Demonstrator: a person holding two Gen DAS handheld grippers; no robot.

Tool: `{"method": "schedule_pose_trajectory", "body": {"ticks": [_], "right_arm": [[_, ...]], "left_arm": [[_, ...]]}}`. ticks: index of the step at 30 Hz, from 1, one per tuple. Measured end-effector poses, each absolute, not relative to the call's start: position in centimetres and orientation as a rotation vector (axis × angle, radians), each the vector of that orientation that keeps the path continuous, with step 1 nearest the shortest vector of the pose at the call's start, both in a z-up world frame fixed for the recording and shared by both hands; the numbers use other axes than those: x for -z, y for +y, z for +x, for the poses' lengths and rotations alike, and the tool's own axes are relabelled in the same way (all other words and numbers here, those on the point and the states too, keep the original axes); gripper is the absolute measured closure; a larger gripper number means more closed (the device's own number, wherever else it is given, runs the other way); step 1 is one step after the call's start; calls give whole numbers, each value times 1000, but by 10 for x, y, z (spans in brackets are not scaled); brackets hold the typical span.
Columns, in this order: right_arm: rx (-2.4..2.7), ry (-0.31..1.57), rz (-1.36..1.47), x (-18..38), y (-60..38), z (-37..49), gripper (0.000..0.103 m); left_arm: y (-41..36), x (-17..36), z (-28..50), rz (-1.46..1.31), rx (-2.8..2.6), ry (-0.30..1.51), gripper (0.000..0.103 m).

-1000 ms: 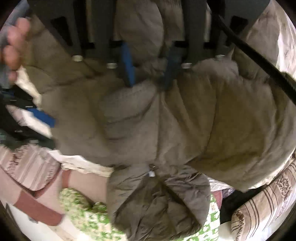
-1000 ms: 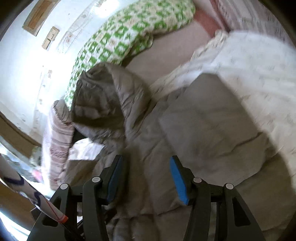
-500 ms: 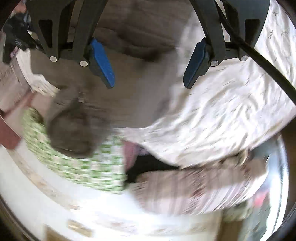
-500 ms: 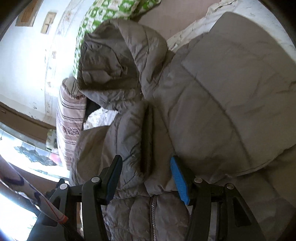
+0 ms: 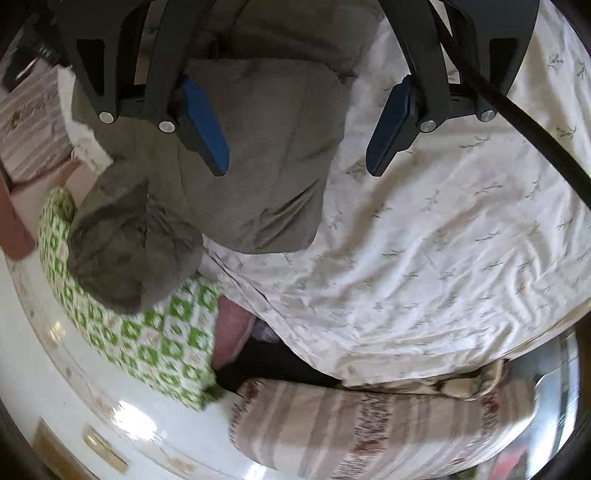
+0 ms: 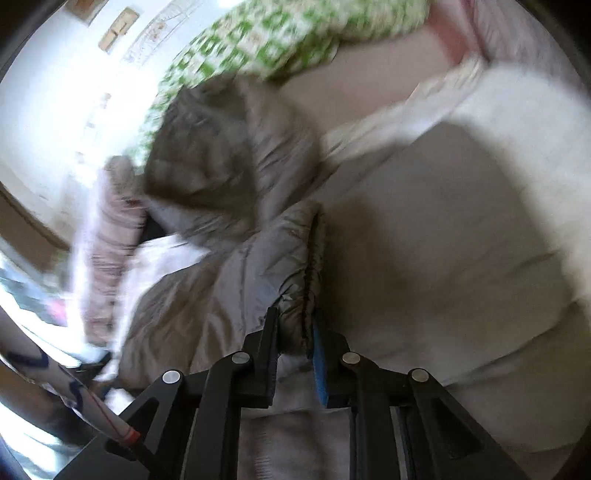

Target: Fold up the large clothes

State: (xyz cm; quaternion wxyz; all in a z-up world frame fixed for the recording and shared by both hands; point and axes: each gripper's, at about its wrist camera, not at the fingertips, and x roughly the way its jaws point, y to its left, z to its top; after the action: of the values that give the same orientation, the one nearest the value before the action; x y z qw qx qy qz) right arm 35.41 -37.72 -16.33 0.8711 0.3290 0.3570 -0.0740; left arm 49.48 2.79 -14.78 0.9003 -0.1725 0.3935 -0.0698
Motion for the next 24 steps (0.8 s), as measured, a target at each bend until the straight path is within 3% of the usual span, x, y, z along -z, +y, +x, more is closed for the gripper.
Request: {"method": "schedule_pose_trajectory", "body": {"ticks": [9,16,24], "right_arm": [[320,856,567,180,-384,356,83],[335,890,589,190,-388,358,81],[507,740,515,149,-381,326,60]], "left_arm": [[-44,184,494,39,85,895,27],[-45,188,493,68,79,909,25],[-43,144,470,-3,100,723,26]]}}
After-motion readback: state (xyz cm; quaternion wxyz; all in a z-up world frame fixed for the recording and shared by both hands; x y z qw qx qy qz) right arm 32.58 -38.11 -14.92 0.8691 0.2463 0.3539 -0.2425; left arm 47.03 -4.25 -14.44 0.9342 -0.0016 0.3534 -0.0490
